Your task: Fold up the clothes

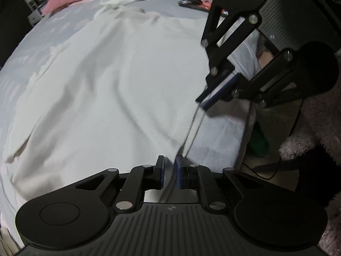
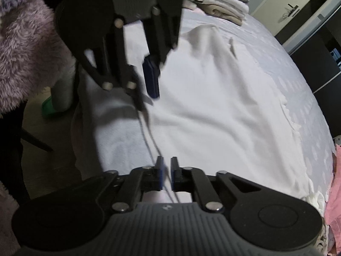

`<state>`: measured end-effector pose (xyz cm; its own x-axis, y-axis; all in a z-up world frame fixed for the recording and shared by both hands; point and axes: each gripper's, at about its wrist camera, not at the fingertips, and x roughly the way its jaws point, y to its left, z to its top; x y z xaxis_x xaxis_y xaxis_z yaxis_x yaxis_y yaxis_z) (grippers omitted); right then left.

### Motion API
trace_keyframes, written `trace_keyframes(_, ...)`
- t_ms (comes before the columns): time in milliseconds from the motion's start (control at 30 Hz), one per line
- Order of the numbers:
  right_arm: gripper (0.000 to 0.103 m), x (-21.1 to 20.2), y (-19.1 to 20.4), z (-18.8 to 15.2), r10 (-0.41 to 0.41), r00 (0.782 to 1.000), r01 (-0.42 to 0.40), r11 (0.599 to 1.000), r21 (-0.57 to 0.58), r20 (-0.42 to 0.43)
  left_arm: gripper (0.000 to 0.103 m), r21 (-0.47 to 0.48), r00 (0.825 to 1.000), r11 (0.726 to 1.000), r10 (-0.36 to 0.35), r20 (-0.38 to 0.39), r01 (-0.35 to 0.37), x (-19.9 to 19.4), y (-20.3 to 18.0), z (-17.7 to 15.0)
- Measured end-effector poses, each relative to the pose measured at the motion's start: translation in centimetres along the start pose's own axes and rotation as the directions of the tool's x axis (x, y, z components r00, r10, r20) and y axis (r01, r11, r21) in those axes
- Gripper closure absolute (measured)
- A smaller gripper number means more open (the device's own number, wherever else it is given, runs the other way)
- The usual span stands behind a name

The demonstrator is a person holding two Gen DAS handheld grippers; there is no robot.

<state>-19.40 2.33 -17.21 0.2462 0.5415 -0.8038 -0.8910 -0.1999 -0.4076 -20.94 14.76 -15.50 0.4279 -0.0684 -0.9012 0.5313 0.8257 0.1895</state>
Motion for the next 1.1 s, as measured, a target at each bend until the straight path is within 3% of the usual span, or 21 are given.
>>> trace_keyframes(67,0.066,-0.3,-0.4,-0.4,-0.036,0.999,0.036,0.999,-0.022,-0.005,0.065,0.0,1.0,1.0,0.025,0.01,-0.025,-0.5,0.1,-0.2)
trace_keyframes(133,0.066,-0.5,-0.7,-0.9,-0.053,0.998,0.053,0.998,-0.036,-0.02,0.052,0.025,0.998,0.998,0.059,-0.001,-0.059,-0.9,-0.1,-0.7)
trace_keyframes(233,0.063,-0.2,-0.9,-1.8,-0.069,0.996,0.065,0.997,-0.051,-0.062,0.051,0.073,0.994,0.992,0.109,-0.028,-0.107,-1.1,-0.6,-1.5)
trace_keyframes(433,0.055,0.6,2.4,-4.1,-0.115,0.982,0.08,0.971,-0.225,-0.148,0.05,0.172,0.978,0.971,0.184,-0.103,-0.165,-0.3,-2.2,-3.0)
trace_keyframes(533,0.055,0.5,3.1,-5.6,-0.181,0.967,0.121,0.947,-0.298,-0.181,0.05,0.206,0.965,0.958,0.23,-0.13,-0.2,-0.2,-2.7,-3.8)
trace_keyframes(733,0.054,0.6,2.2,-7.0,-0.295,0.925,0.212,0.923,-0.323,-0.238,0.049,0.252,0.933,0.932,0.31,-0.182,-0.261,0.0,-3.2,-4.9)
trace_keyframes(967,0.054,1.1,2.0,-7.8,-0.345,0.897,0.236,0.902,-0.362,-0.275,0.049,0.283,0.901,0.91,0.371,-0.226,-0.304,0.1,-3.3,-6.0)
trace_keyframes(1100,0.056,1.5,1.3,-8.5,-0.384,0.868,0.266,0.895,-0.359,-0.314,0.049,0.306,0.878,0.894,0.408,-0.251,-0.328,0.3,-3.4,-6.5)
